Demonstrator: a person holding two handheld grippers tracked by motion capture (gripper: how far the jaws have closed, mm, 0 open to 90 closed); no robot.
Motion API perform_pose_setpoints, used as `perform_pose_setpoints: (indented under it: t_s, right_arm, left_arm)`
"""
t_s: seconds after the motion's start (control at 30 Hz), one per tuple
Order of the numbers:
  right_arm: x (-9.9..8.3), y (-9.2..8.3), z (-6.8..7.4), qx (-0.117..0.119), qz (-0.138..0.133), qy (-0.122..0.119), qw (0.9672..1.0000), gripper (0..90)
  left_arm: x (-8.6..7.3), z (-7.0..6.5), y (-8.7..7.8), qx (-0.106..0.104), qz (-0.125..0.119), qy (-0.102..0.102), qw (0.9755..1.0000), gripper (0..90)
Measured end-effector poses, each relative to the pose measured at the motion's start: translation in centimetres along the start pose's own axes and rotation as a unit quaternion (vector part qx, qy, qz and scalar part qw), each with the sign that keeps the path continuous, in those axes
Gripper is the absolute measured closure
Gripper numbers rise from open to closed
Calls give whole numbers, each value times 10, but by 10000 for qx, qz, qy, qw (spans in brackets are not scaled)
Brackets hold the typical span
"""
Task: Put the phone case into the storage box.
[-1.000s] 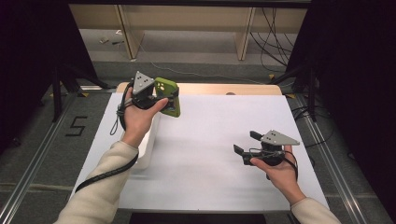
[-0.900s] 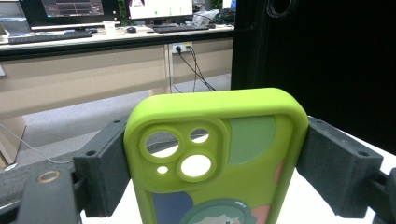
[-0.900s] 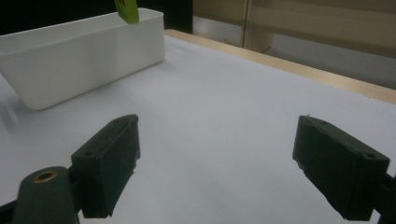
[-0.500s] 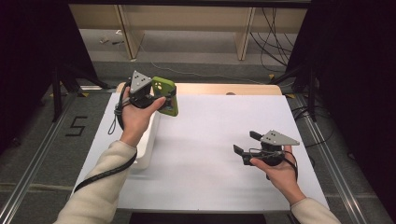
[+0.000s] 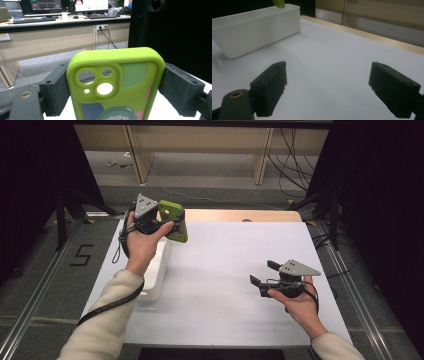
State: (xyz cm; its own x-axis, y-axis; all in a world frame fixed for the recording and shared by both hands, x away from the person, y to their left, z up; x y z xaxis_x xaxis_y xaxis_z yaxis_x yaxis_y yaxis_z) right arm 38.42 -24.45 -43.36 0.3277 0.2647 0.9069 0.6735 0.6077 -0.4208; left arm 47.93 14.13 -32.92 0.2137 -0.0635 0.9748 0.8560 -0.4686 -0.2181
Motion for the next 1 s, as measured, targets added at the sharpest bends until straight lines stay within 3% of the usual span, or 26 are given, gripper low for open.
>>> perform_pose_setpoints:
  t_s: [1.0]
  right_arm:
    - [0, 0, 0, -5, 8, 11, 10000, 159]
  left_arm:
    - [2, 14, -4, 189, -16, -17, 9998, 163]
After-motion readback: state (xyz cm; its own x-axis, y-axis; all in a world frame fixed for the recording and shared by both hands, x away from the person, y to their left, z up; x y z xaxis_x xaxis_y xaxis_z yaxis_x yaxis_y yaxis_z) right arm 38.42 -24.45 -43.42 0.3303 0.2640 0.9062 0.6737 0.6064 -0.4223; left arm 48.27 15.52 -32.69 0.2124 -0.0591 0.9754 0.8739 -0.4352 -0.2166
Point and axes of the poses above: each handheld gripper's, and its own axes: y roughly forward along the jaws, x roughly out of its top, z roughly to its left, the point moved 1 cm from there along y, roughly forward along the jaws, and after that the axes turned 3 degrees about z, right-handed, at the moved point
